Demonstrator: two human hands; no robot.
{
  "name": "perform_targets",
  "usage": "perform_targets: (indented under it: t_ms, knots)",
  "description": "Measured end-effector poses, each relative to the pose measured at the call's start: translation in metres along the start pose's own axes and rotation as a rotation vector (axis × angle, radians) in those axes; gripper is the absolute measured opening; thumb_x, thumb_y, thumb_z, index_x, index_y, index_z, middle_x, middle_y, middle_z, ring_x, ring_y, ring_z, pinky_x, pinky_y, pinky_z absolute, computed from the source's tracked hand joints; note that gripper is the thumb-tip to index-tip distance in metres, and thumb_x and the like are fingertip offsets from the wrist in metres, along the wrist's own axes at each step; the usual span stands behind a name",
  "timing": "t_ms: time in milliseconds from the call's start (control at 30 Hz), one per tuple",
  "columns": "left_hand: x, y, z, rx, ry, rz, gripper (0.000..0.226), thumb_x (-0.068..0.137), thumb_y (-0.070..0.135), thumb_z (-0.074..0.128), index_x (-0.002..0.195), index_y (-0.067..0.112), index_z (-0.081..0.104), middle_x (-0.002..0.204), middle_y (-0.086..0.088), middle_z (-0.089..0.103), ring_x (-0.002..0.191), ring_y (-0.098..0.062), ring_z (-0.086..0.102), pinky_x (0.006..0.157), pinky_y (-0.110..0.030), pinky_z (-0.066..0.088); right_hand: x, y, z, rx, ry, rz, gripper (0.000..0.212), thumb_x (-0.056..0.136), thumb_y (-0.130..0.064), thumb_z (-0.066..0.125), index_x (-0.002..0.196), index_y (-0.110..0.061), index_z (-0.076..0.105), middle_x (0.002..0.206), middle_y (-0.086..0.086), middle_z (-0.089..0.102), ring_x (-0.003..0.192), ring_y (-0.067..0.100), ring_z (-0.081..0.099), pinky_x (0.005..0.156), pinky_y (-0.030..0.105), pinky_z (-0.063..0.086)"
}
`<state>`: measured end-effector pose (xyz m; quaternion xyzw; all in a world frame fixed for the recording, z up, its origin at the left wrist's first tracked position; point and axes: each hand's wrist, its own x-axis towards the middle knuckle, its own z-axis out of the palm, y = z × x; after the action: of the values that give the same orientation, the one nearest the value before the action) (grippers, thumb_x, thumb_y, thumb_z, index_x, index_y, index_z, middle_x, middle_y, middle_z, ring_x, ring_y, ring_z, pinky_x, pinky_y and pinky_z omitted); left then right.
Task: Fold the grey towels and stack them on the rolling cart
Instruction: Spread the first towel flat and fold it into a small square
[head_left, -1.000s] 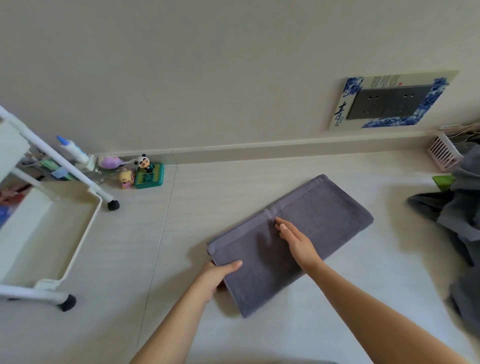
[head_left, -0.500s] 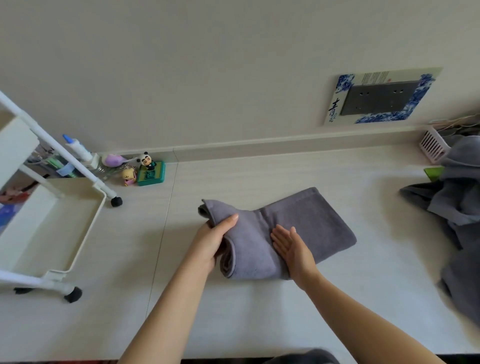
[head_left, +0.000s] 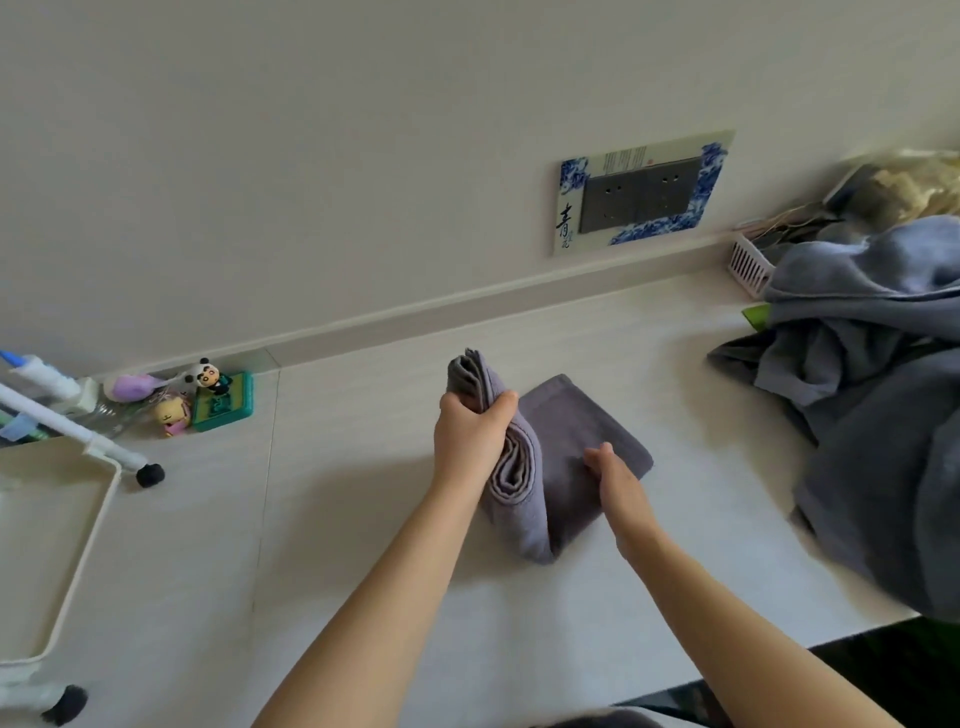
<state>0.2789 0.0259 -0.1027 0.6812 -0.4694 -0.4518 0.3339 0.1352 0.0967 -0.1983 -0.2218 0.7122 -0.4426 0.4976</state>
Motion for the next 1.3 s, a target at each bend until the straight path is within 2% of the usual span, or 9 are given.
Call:
perform_targets:
  t_ms: [133,233,300,533,633,800,967,1133,1300]
  knots:
    - [0.008,0.007,0.043,0.022,-0.049,0.013,0.043,0.079,0.037,0.070,0.099,0.001,0.055,0.086,-0.005,0.066,0.086,-0.022,0.064,0.071,-0.025,0.042,0.023,0.003,-0.024,0.212,-0.208,0.111,0.062,0.099,-0.052,0.019,0.132,-0.008,0.049,0.132,0.010,0.055,0.126,0.020,0.047,0.110,0.032,0.029]
    - [0.009,0.009,0.075,0.049,-0.074,0.016,0.042,0.081,0.034,0.068,0.101,0.000,0.052,0.089,-0.006,0.066,0.087,-0.021,0.063,0.071,-0.025,0.041,0.028,-0.001,-0.041,0.353,-0.248,0.147,0.070,0.098,-0.055,0.015,0.136,-0.004,0.042,0.128,0.017,0.058,0.118,0.025,0.055,0.091,0.030,0.044]
    - [0.009,0.008,0.091,0.112,-0.074,0.027,0.039,0.084,0.030,0.065,0.104,0.001,0.048,0.096,-0.009,0.066,0.092,-0.025,0.062,0.073,-0.025,0.039,0.028,-0.002,-0.047,0.367,-0.259,0.144,0.069,0.097,-0.056,0.016,0.134,-0.006,0.046,0.121,0.014,0.063,0.113,0.025,0.059,0.094,0.034,0.045]
    - [0.011,-0.008,0.131,0.219,-0.046,0.061,0.029,0.087,0.023,0.060,0.099,0.007,0.039,0.093,-0.009,0.064,0.087,-0.029,0.063,0.067,-0.027,0.040,0.007,-0.018,-0.052,0.048,0.061,-0.156,0.045,0.098,-0.049,0.034,0.095,-0.017,0.065,0.093,-0.004,0.068,0.090,0.010,0.061,0.082,0.023,0.046]
    - [0.013,-0.011,0.140,0.199,-0.011,0.046,0.030,0.089,0.025,0.060,0.099,0.010,0.037,0.088,-0.006,0.062,0.085,-0.028,0.062,0.066,-0.026,0.039,0.009,-0.029,-0.058,-0.106,-0.048,-0.205,0.030,0.092,-0.048,0.047,0.104,-0.024,0.059,0.094,-0.016,0.062,0.090,0.001,0.057,0.070,0.008,0.042]
    - [0.014,-0.014,0.132,-0.078,0.056,0.046,0.011,0.096,0.013,0.045,0.106,0.011,0.044,0.080,-0.001,0.060,0.075,-0.026,0.064,0.073,-0.039,0.054,0.036,-0.025,-0.060,-0.367,-0.042,-0.198,0.040,0.086,-0.031,0.063,0.122,-0.019,0.052,0.104,-0.009,0.060,0.092,0.007,0.055,0.066,0.007,0.039]
    - [0.019,-0.067,0.101,0.756,0.166,0.692,0.042,0.082,0.026,0.039,0.110,0.012,0.067,0.121,-0.010,0.064,0.115,-0.030,0.058,0.102,-0.042,0.027,0.050,-0.015,-0.066,-0.330,-0.043,-0.228,0.029,0.089,-0.025,0.061,0.117,-0.018,0.057,0.101,-0.008,0.063,0.093,0.008,0.059,0.066,0.003,0.041]
    - [0.017,-0.087,0.100,1.050,0.041,0.541,0.061,0.085,0.046,0.033,0.138,0.019,0.048,0.149,-0.013,0.037,0.139,-0.036,0.028,0.111,-0.056,0.003,0.060,-0.010,-0.065,-0.535,-0.061,-0.295,0.023,0.093,-0.026,0.054,0.116,-0.023,0.052,0.090,-0.007,0.063,0.084,0.020,0.059,0.065,0.024,0.037]
    - [0.018,-0.089,0.102,1.065,0.069,0.461,0.063,0.086,0.048,0.034,0.143,0.021,0.040,0.153,-0.013,0.030,0.141,-0.036,0.021,0.112,-0.059,0.006,0.071,-0.015,-0.062,-0.772,-0.162,-0.396,0.040,0.096,-0.022,0.043,0.135,-0.033,0.044,0.123,-0.004,0.060,0.112,0.021,0.055,0.083,0.029,0.042]
